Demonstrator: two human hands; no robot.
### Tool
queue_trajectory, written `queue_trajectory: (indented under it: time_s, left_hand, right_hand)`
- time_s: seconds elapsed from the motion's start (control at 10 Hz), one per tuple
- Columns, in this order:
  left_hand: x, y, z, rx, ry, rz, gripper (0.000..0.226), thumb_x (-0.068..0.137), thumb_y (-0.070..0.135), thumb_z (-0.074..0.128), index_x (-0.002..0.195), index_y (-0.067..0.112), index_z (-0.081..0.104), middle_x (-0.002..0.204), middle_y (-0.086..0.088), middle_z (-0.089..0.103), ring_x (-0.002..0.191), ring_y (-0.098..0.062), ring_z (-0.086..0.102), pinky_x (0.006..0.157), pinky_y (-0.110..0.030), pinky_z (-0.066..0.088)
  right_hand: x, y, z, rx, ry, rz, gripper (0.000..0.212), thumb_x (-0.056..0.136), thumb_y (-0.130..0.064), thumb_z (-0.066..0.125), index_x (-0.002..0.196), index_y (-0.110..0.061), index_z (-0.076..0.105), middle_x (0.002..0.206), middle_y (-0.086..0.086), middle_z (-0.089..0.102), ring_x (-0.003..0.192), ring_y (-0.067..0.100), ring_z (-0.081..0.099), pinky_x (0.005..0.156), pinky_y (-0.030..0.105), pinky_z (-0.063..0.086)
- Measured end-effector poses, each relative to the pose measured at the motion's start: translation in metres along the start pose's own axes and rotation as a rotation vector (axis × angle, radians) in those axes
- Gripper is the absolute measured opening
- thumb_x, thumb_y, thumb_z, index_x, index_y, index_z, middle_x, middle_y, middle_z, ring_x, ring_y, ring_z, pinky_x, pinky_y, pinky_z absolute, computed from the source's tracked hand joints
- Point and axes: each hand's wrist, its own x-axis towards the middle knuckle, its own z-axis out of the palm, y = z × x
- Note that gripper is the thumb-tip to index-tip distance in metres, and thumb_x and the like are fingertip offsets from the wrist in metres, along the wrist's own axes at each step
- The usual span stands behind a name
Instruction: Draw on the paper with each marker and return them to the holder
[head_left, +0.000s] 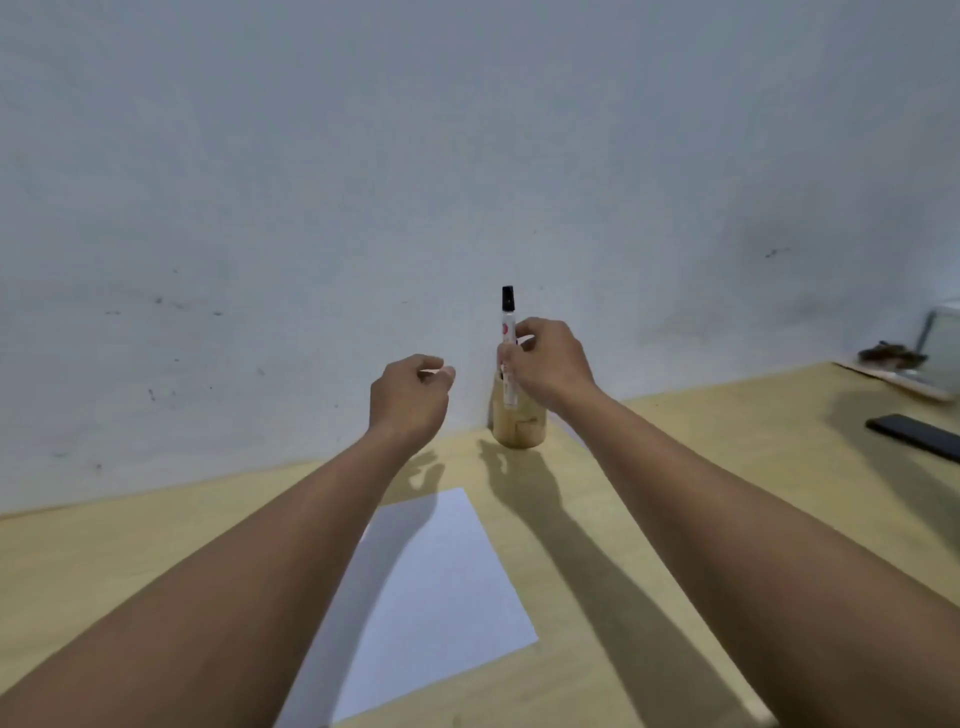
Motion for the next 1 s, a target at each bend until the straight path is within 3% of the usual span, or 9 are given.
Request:
queue_trajectory:
  time_s: [0.1,0.3,0.4,0.5,0.6,0.7,0.8,0.9,1.0]
  left_hand:
    - [0.012,-0.013,0.037,0.064,-0.084,0.008,0.043,0.094,0.036,0.064,0.131,0.015,0.063,0.117,-0.004,0.069,0.107,-0.021,0.063,0.087,-0.029,0.044]
    - [0.035,-0.030,0.094,0.145,-0.196,-0.011,0.083,0.082,0.042,0.077,0.151,0.013,0.040,0.142,-0.012,0.056,0.128,-0.027,0.055,0.100,-0.036,0.045]
    - [0.033,-0.033,0.100,0.172,-0.200,0.001,0.082,0.082,0.039,0.078,0.150,0.011,0.040,0.140,-0.011,0.058,0.121,-0.027,0.058,0.090,-0.029,0.048]
    - [0.029,-0.037,0.104,0.101,-0.177,0.010,0.060,0.084,0.031,0.076,0.137,0.014,0.053,0.121,-0.004,0.065,0.086,-0.011,0.060,0.056,-0.008,0.040]
    - [0.036,-0.044,0.119,0.066,-0.153,0.022,0.051,0.084,0.024,0.074,0.132,0.014,0.058,0.120,-0.002,0.066,0.084,-0.009,0.059,0.058,-0.009,0.041]
    - [0.046,-0.049,0.131,0.031,-0.137,0.019,0.054,0.083,0.028,0.076,0.132,0.014,0.058,0.123,-0.004,0.067,0.098,-0.019,0.063,0.076,-0.026,0.047]
    - [0.047,-0.053,0.133,0.042,-0.146,0.008,0.053,0.085,0.026,0.076,0.133,0.013,0.057,0.125,-0.006,0.067,0.108,-0.024,0.066,0.081,-0.028,0.049]
    - [0.049,-0.059,0.136,0.048,-0.160,0.005,0.054,0.087,0.026,0.075,0.135,0.012,0.055,0.128,-0.006,0.066,0.113,-0.025,0.065,0.081,-0.028,0.048]
    - [0.043,-0.054,0.133,0.022,-0.138,-0.053,0.058,0.089,0.024,0.074,0.141,0.012,0.050,0.128,-0.005,0.063,0.113,-0.024,0.063,0.077,-0.021,0.044]
  right_hand:
    - [0.030,0.014,-0.009,0.026,0.070,-0.014,0.017,0.100,-0.024,0.060,0.116,-0.019,0.065,0.079,-0.008,0.066,0.070,0.009,0.065,0.073,0.032,0.055]
    - [0.072,0.040,-0.009,-0.062,0.126,-0.029,0.022,0.102,-0.022,0.060,0.122,-0.016,0.064,0.103,0.003,0.068,0.081,0.019,0.065,0.059,0.025,0.047]
    - [0.069,0.047,-0.005,-0.099,0.062,-0.019,0.024,0.102,-0.026,0.058,0.119,-0.012,0.067,0.102,0.007,0.071,0.082,0.021,0.067,0.065,0.029,0.050]
    - [0.067,0.053,0.001,-0.128,0.006,0.016,0.026,0.101,-0.027,0.060,0.104,-0.005,0.073,0.094,0.008,0.073,0.073,0.017,0.065,0.061,0.029,0.048]
    - [0.076,0.069,0.006,-0.174,-0.052,0.080,0.027,0.095,-0.023,0.066,0.079,-0.003,0.074,0.072,0.007,0.067,0.063,0.019,0.060,0.054,0.028,0.043]
    - [0.089,0.085,0.010,-0.204,-0.111,0.126,0.031,0.088,-0.020,0.071,0.063,-0.007,0.057,0.057,0.002,0.044,0.055,0.018,0.040,0.053,0.028,0.031]
    - [0.088,0.084,0.012,-0.174,-0.111,0.116,0.021,0.087,-0.023,0.074,0.073,-0.007,0.070,0.061,0.006,0.045,0.057,0.020,0.039,0.054,0.029,0.031]
    - [0.086,0.087,0.013,-0.178,-0.113,0.123,0.022,0.088,-0.023,0.076,0.078,-0.005,0.068,0.062,0.008,0.052,0.057,0.023,0.048,0.053,0.029,0.038]
    - [0.082,0.089,0.009,-0.122,-0.063,0.164,0.040,0.091,-0.019,0.073,0.126,0.000,0.068,0.122,0.016,0.071,0.109,0.031,0.067,0.081,0.031,0.052]
